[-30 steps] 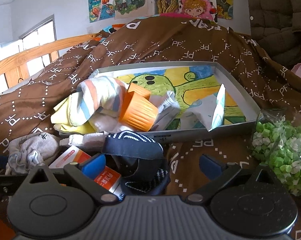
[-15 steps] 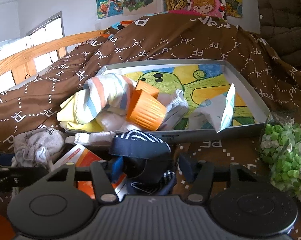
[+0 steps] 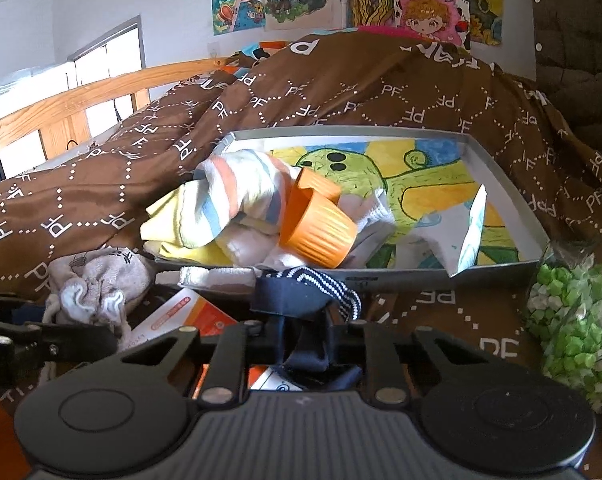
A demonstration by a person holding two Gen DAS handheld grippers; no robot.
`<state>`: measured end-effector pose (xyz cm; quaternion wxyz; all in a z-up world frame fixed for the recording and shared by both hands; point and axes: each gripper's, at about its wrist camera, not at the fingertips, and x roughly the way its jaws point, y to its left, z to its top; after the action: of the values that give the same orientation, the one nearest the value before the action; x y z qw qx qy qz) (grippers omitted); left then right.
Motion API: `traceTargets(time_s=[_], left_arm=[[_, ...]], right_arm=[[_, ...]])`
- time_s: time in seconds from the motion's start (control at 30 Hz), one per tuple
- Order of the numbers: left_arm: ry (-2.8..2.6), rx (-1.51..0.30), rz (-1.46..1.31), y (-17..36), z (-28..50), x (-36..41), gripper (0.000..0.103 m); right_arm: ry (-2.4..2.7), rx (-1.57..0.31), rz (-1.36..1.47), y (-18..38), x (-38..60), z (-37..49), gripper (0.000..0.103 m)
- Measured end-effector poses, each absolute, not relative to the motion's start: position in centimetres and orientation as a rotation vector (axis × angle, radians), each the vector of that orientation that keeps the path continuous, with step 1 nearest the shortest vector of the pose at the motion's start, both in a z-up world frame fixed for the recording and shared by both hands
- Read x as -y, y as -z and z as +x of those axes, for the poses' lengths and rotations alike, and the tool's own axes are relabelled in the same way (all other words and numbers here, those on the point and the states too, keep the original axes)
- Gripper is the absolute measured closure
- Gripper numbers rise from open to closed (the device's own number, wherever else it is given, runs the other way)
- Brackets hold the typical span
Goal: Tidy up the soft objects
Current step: 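Grasp the grey drawstring pouch with the left gripper while the right grasps the navy strap, then carry the grey pouch and navy strap over the painted tray with both grippers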
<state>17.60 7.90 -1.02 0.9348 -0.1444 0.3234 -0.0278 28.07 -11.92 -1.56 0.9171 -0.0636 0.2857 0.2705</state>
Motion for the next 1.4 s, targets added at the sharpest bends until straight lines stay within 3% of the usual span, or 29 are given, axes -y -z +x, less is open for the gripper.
traceTargets(time_s=[0.4,0.8,1.4], left_arm=[[0.059,-0.649,-0.231,-0.2,15.8,-8.2,0.076],[0.121,-0.59,-0.124,-1.4,13.9,-6.5,0.082],[0.198,-0.511,-0.119,-5.1,11.9,-4.7,0.082]], right_arm=[[-0.51,-0.558,-0.193,1.0,12.5,27.3,0.097],[-0.559,-0.508,-0.225,-1.1,13.0,25.0,0.098],[-0.61,-0.459,-0.2,-6.3,15.0,20.6,0.098]])
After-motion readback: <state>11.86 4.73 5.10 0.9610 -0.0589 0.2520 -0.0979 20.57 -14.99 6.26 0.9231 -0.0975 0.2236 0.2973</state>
